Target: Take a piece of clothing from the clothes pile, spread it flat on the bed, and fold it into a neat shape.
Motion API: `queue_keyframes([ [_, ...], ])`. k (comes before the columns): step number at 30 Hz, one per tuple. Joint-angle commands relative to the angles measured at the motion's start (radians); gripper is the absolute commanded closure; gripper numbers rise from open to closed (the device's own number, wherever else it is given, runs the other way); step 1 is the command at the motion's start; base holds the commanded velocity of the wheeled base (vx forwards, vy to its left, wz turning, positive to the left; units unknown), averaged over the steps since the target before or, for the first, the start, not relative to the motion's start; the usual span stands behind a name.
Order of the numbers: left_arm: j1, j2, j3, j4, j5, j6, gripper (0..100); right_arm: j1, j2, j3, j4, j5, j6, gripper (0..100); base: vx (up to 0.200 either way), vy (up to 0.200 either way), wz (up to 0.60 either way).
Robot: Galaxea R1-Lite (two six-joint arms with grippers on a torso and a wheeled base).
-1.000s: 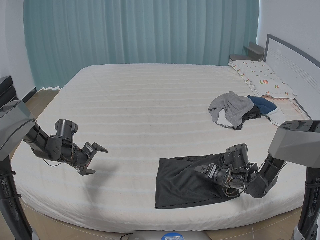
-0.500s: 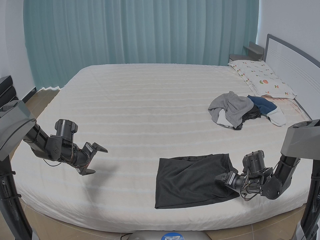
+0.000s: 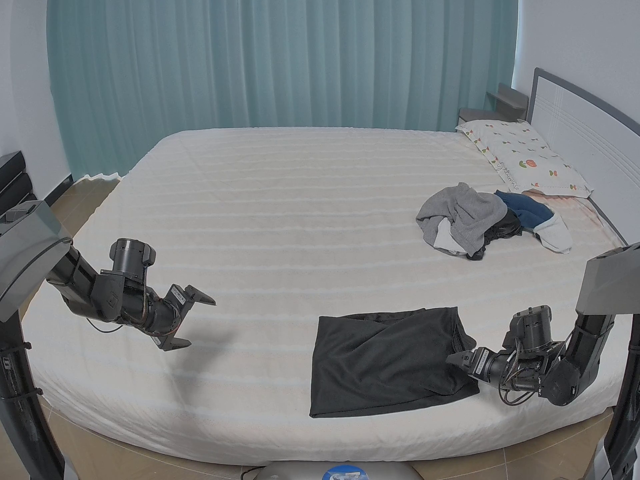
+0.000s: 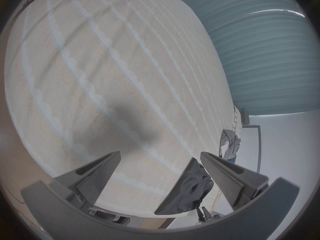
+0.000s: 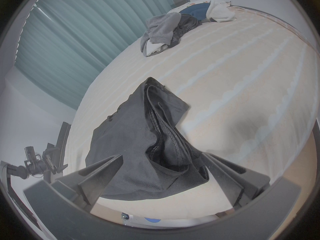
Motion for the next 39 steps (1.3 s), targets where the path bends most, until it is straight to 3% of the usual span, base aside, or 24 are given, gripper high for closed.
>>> queue_keyframes([
  [1,0.0,0.002,0.0,-0.001,0.0,0.0,0,-0.001,0.075,0.0,-0.025,0.006,-0.032,100,0.0,0.0,0.0],
  [13,0.0,0.002,0.0,-0.001,0.0,0.0,0,-0.024,0.1,0.038,-0.089,0.006,-0.098,100,0.0,0.0,0.0],
  [17,0.0,0.002,0.0,-0.001,0.0,0.0,0,-0.067,0.095,0.087,-0.146,0.006,-0.125,100,0.0,0.0,0.0],
  [28,0.0,0.002,0.0,0.001,0.0,-0.002,0,-0.069,0.123,0.133,-0.215,0.006,-0.164,100,0.0,0.0,0.0],
  [29,0.0,0.002,0.0,0.001,0.0,-0.002,0,-0.069,0.121,0.132,-0.218,0.006,-0.171,0,0.0,0.0,0.0],
  [39,0.0,0.002,-0.002,0.001,0.011,-0.002,0,-0.095,0.111,-0.032,-0.261,0.009,-0.159,0,0.0,0.0,0.0],
])
